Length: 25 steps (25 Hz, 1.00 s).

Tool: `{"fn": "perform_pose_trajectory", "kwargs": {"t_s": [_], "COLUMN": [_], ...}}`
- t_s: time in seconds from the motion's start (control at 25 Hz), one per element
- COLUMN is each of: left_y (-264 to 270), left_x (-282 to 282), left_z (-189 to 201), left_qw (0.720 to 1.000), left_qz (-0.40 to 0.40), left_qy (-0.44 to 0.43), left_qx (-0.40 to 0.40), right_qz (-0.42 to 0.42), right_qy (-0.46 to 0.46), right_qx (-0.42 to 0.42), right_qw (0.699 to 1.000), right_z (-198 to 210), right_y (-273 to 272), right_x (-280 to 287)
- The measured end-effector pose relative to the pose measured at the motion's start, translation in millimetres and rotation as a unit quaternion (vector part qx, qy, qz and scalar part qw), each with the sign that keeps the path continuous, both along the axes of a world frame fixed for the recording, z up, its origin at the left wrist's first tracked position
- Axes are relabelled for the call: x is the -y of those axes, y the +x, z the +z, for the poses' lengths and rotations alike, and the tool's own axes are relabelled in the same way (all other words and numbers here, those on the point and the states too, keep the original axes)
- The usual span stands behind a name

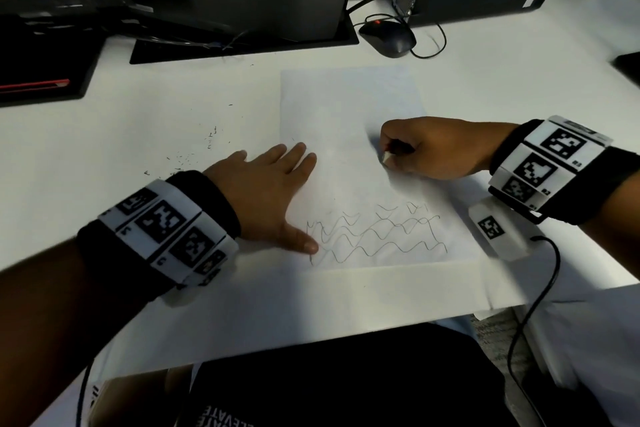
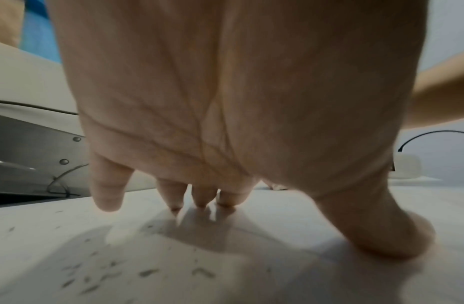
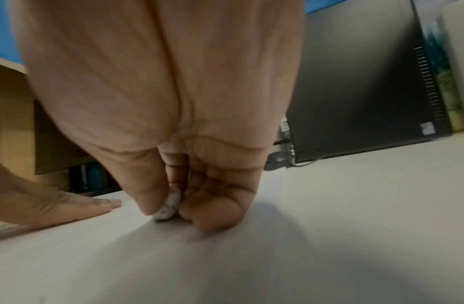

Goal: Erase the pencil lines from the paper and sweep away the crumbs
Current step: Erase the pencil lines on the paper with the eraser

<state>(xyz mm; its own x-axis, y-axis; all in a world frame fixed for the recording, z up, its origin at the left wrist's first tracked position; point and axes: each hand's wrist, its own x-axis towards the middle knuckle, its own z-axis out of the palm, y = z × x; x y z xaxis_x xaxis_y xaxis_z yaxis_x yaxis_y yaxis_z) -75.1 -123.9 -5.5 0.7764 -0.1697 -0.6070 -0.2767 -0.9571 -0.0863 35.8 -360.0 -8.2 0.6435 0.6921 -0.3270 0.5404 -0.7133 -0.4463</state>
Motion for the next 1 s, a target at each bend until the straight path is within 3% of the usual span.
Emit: {"fn": "perform_pose_trajectory", "kwargs": {"t_s": [0.16, 0.32, 0.52, 0.72, 0.84, 1.0], "left_y": [-1.5, 1.1, 3.0, 3.4, 3.4, 3.8], "left_x": [-8.1, -8.2, -11.1, -12.5, -11.3, -11.9], "left_z": [-7.0, -11.8, -17.1, -20.7, -20.3, -20.5], "left_qw": [1.000, 0.998, 0.996, 0.995, 0.995, 0.996], "left_qz": [0.010, 0.014, 0.029, 0.032, 0.032, 0.033], "left_qy": [-0.027, -0.058, -0.085, -0.093, -0.090, -0.088], "left_qx": [0.009, 0.024, 0.019, 0.010, 0.006, 0.007], "right_qz": [0.087, 0.145, 0.185, 0.160, 0.214, 0.166], "right_qy": [0.078, 0.063, 0.066, 0.041, 0.037, 0.049], "right_qx": [0.066, 0.117, 0.036, 0.096, 0.050, 0.052], "right_qw": [0.991, 0.981, 0.980, 0.982, 0.975, 0.984], "right_z": [13.0, 3.0, 1.3, 6.6, 4.0, 7.1], "right_y": [-25.7, -37.9, -54.0, -39.5, -60.3, -47.2], "right_x": [-33.5, -70.1, -69.9, -81.1, -76.5, -76.7]}}
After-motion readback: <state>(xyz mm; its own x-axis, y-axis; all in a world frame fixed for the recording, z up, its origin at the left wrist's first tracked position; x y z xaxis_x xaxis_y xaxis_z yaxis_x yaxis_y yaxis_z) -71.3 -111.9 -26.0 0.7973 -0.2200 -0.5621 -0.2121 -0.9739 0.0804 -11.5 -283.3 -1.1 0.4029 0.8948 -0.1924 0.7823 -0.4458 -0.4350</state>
